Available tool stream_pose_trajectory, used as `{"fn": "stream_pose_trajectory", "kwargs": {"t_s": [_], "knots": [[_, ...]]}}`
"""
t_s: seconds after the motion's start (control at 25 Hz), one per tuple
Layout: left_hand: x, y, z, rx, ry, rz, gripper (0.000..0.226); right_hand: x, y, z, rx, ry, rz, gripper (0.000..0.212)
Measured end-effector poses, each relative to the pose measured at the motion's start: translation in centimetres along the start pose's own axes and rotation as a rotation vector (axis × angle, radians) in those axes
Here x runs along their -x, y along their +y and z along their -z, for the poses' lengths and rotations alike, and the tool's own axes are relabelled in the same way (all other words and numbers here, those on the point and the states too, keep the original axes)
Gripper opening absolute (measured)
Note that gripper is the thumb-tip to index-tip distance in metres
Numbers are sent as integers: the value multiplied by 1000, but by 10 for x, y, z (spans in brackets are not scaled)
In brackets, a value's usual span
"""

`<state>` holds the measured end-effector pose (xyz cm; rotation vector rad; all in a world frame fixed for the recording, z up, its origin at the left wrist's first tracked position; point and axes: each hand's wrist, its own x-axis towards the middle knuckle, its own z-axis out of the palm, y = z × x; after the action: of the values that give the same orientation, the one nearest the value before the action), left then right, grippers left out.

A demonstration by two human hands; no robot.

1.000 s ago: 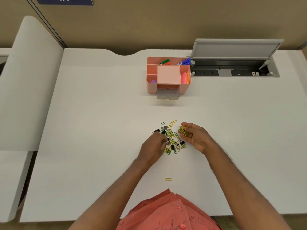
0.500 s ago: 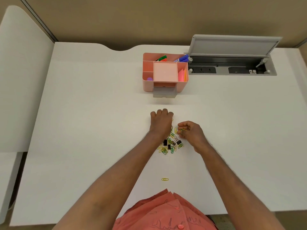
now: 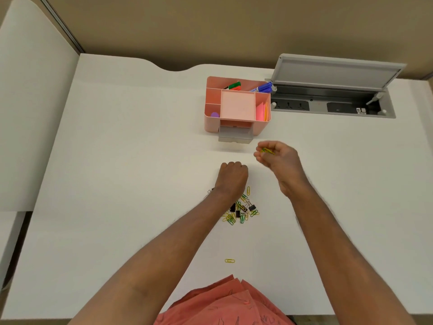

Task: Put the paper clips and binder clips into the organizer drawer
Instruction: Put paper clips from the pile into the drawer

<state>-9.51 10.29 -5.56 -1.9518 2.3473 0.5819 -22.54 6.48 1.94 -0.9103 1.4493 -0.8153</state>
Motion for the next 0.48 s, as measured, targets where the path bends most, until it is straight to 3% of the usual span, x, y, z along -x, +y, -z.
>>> {"fn": "stream_pose_trajectory", "kwargs": {"t_s": [0.16,0.28,0.48], "knots": [[10,-11,-2,203,111,36,16,-27,-35,-30,607,26,351,26],[26,-20,11,321,210,103,14,-49,-35,-45,969,-48,546,29],[25,-42,55,371,355,194,14,-68,-29,-53,1101,-102,564,30]]}}
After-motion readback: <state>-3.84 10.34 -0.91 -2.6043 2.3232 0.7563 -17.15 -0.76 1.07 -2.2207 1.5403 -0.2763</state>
